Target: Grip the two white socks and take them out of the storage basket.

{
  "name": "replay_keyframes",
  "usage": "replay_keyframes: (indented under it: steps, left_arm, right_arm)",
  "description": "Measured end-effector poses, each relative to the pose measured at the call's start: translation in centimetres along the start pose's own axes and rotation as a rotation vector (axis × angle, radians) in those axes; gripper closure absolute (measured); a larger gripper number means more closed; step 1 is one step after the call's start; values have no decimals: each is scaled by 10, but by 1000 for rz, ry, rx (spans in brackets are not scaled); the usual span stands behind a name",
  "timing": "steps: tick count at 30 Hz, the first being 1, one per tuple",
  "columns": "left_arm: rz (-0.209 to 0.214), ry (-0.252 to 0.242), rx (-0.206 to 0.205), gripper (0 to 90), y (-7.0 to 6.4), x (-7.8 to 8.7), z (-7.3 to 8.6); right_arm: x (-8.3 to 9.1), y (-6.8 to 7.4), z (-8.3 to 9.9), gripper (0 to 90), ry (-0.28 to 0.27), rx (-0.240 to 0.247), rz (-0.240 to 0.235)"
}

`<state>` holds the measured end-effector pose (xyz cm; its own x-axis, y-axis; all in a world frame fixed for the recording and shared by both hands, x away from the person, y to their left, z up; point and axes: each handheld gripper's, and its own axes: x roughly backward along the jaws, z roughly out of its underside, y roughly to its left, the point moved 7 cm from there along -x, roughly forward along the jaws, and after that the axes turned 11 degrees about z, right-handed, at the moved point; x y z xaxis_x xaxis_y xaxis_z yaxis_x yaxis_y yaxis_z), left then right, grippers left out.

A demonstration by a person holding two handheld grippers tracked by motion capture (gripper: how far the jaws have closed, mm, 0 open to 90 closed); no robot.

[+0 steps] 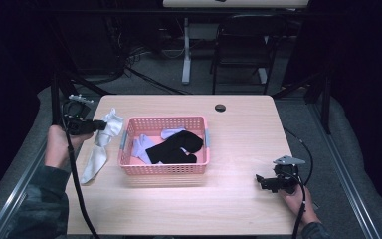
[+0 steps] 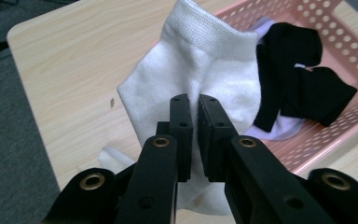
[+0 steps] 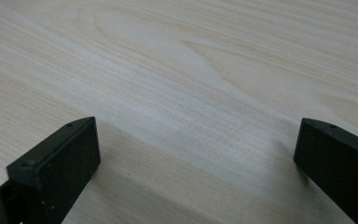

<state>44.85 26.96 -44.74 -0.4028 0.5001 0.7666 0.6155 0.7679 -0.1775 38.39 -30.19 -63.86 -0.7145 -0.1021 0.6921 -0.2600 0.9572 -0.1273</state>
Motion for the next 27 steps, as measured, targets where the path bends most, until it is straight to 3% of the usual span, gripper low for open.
replay_keyframes:
  steps: [12,13,18,27]
  left_arm:
    - [-14,7,113,845,34,-5,38]
    - [-33,14,130,845,40,-8,44]
    - [-48,34,162,844,50,-18,57]
    - [-46,65,221,844,64,-41,78]
  right_arm:
    - [0,0,0,0,0,0,1]
    - [0,0,0,0,0,0,1]
    - [0,0,0,0,0,0,1]
    - [0,0,0,0,0,-1,1]
